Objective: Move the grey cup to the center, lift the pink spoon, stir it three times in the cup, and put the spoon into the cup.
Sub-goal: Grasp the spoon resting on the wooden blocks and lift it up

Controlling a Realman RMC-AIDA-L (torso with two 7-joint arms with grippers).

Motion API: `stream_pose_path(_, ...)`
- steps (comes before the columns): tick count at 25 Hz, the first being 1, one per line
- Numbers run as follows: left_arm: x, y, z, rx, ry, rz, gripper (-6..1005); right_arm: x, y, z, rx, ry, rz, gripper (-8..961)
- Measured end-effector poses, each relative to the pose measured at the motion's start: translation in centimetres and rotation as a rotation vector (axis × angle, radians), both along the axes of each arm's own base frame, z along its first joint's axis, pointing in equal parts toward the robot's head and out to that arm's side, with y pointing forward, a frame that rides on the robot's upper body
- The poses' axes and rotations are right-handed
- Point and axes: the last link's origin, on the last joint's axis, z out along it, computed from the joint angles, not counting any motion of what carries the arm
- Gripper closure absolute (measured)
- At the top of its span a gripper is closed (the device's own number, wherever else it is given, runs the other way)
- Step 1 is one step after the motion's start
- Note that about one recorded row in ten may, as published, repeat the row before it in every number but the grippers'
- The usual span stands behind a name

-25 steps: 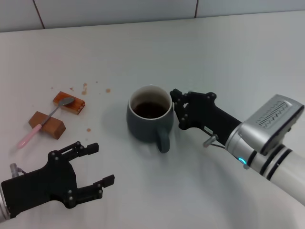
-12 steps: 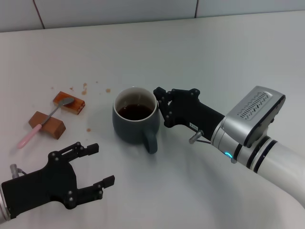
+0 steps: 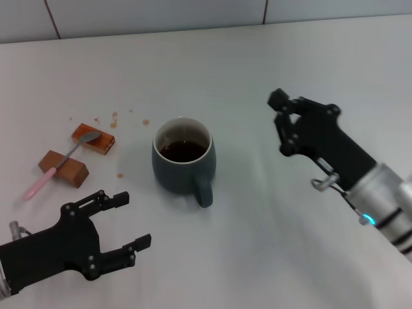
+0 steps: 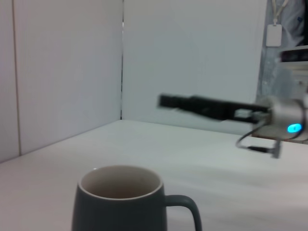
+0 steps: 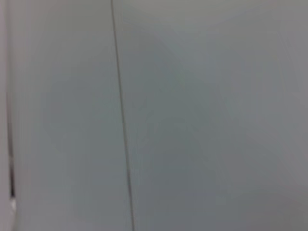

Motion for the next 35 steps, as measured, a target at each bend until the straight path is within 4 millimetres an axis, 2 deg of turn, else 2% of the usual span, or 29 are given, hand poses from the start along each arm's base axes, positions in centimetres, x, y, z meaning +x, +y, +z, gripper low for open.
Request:
stream_pose_path(2, 0.0, 0.0, 0.1, 0.007, -0.002, 0.004, 189, 0.2, -1.2, 0.9, 0.024, 0.013, 0.060, 859)
stream_pose_path(3, -0.1, 0.1, 0.2, 0.013, -0.003, 0.007, 189, 0.5, -2.6, 1.5, 0.030, 0.016, 0.118, 856)
stream_pose_path(4, -0.1, 0.1, 0.2, 0.013, -0.003, 0.007, 189, 0.5, -2.6, 1.5, 0.030, 0.016, 0.118, 852)
stream_pose_path(8, -0.1, 0.0, 0.3, 0.017, -0.011, 0.008, 190, 1.3, -5.2, 1.9, -0.013, -0.026, 0.220, 837)
stream_pose_path(11, -0.1, 0.0, 0.4, 0.024, -0.016, 0.013, 190, 1.6, -6.3, 1.6, -0.069, -0.052, 0.266, 825)
stream_pose_path(16, -0.1, -0.2, 1.0, 0.075, -0.060, 0.036, 190, 2.7, -6.9, 1.0, -0.258, -0.056, 0.248, 806)
stream_pose_path(20, -0.1, -0.4, 2.0, 0.138, -0.127, 0.063, 190, 3.1, -6.9, 0.5, -0.305, -0.062, 0.212, 791)
stream_pose_path(23, -0.6, -1.0, 4.0, 0.225, -0.226, 0.128, 190, 3.4, -6.8, 0.4, -0.333, -0.067, 0.192, 660)
stream_pose_path(26, -1.2, -1.3, 5.1, 0.258, -0.314, 0.204, 190, 3.4, -6.8, 0.4, -0.334, -0.069, 0.190, 538)
stream_pose_path(28, -2.6, -1.5, 6.8, 0.289, -0.489, 0.373, 190, 3.5, -6.7, 0.5, -0.333, -0.072, 0.189, 471)
stream_pose_path(29, -2.6, -1.5, 6.8, 0.289, -0.489, 0.373, 190, 3.5, -6.7, 0.5, -0.333, -0.072, 0.189, 437)
stream_pose_path(31, -4.3, -1.8, 7.9, 0.309, -0.645, 0.543, 190, 3.4, -6.6, 0.5, -0.333, -0.075, 0.192, 370)
stream_pose_path(34, -4.7, -2.0, 8.1, 0.312, -0.686, 0.586, 190, 3.4, -6.5, 0.5, -0.334, -0.076, 0.196, 278)
stream_pose_path(35, -5.4, -2.6, 8.2, 0.290, -0.760, 0.667, 190, 3.4, -6.5, 0.5, -0.334, -0.076, 0.196, 247)
